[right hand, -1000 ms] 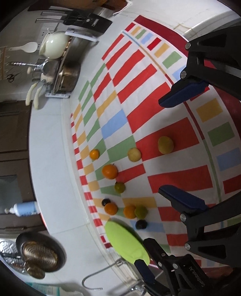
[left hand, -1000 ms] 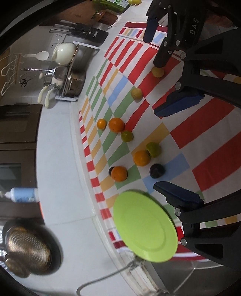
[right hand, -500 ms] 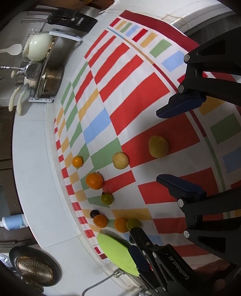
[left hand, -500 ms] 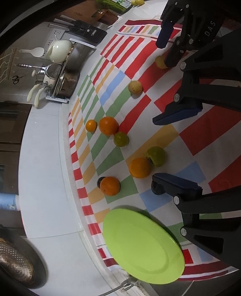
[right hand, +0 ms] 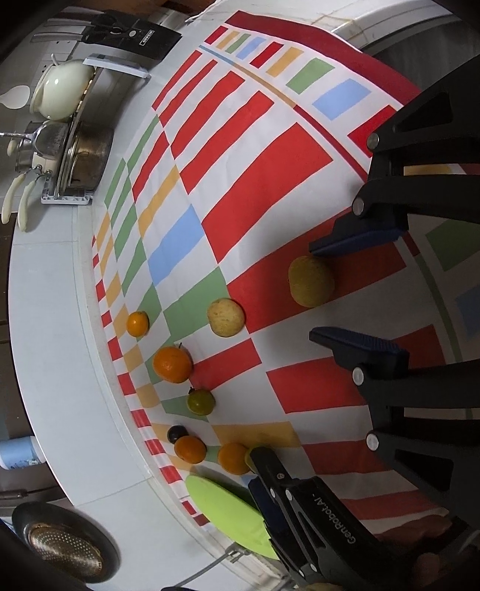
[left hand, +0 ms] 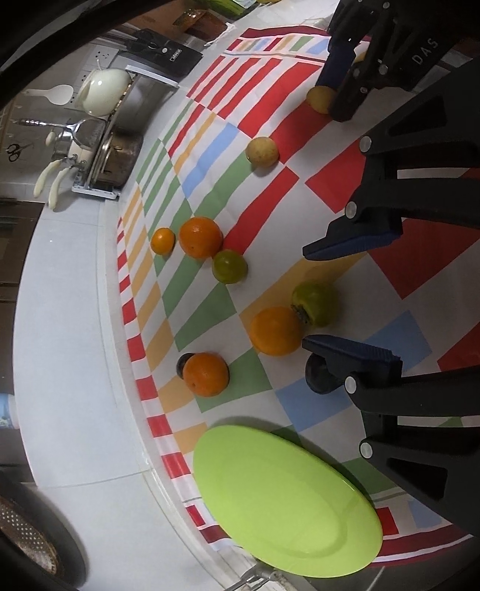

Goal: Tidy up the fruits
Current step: 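Move the left tool toward a green tomato while the right tool approaches a yellow-brown fruit, then close the left tool on the green tomato while the right tool grips the yellow-brown fruit, then carry both fruits over the green plate and open both tools to release them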

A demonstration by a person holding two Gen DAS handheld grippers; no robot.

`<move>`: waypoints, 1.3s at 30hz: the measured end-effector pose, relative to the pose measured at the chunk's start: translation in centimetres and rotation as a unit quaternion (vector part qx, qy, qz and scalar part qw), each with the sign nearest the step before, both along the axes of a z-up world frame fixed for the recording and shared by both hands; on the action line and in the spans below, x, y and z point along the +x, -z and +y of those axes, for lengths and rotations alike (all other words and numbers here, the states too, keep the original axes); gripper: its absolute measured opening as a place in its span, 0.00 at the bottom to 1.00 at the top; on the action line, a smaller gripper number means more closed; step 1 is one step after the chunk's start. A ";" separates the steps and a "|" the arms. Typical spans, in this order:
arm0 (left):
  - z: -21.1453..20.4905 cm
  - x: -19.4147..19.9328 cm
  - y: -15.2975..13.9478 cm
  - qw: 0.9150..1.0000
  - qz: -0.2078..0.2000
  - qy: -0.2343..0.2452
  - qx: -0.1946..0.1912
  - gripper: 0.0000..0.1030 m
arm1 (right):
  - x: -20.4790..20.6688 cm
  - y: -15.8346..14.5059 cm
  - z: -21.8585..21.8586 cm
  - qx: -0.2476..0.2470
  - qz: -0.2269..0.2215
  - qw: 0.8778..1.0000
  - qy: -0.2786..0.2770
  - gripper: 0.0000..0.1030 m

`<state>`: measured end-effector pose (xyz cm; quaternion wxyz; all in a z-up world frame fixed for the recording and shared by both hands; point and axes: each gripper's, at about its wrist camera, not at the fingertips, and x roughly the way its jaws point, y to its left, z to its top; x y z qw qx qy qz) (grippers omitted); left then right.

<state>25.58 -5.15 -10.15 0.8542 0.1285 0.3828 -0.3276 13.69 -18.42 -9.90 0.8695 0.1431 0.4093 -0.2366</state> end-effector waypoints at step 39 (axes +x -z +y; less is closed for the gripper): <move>6.3 -1.9 -6.9 0.997 -0.055 -0.047 -0.036 0.28 | 2.3 -6.7 3.9 -0.054 -0.076 0.987 -0.128 0.28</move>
